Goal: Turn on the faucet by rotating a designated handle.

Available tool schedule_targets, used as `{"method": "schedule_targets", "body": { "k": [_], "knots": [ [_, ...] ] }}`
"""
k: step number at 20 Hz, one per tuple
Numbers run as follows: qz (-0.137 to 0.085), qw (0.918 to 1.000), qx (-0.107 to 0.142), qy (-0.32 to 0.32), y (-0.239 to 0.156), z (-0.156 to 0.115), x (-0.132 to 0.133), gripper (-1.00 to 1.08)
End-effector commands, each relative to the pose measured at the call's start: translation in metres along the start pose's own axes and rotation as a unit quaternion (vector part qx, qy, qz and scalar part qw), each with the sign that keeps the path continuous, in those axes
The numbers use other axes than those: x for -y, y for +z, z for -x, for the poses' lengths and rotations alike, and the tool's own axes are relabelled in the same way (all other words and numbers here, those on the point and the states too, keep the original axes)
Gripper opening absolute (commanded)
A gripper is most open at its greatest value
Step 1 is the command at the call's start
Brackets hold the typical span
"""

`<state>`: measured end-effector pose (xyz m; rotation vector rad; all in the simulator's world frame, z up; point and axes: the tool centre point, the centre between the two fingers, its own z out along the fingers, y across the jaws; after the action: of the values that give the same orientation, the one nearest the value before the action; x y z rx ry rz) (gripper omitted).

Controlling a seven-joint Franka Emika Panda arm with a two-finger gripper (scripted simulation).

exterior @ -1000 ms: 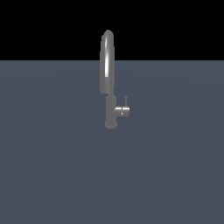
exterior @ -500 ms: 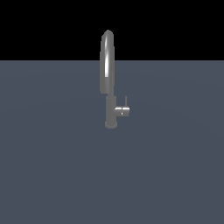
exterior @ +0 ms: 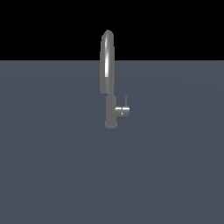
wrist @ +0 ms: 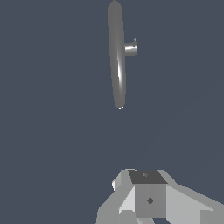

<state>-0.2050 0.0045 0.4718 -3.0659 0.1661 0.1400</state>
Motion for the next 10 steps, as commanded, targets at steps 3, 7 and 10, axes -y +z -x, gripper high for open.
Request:
{"method": "schedule_targets", "body": {
  "k": [3,7,10],
  "knots": [
    [-0.029,0.9987,0.029,0.029,0.004,-0.025,0.001,-1.00],
    [-0.057,0.9952,0.056,0.057,0.009,-0.048,0.001,-1.00],
    [-0.078,0.9909,0.077,0.078,0.013,-0.066,0.000,-1.00]
  ]
}}
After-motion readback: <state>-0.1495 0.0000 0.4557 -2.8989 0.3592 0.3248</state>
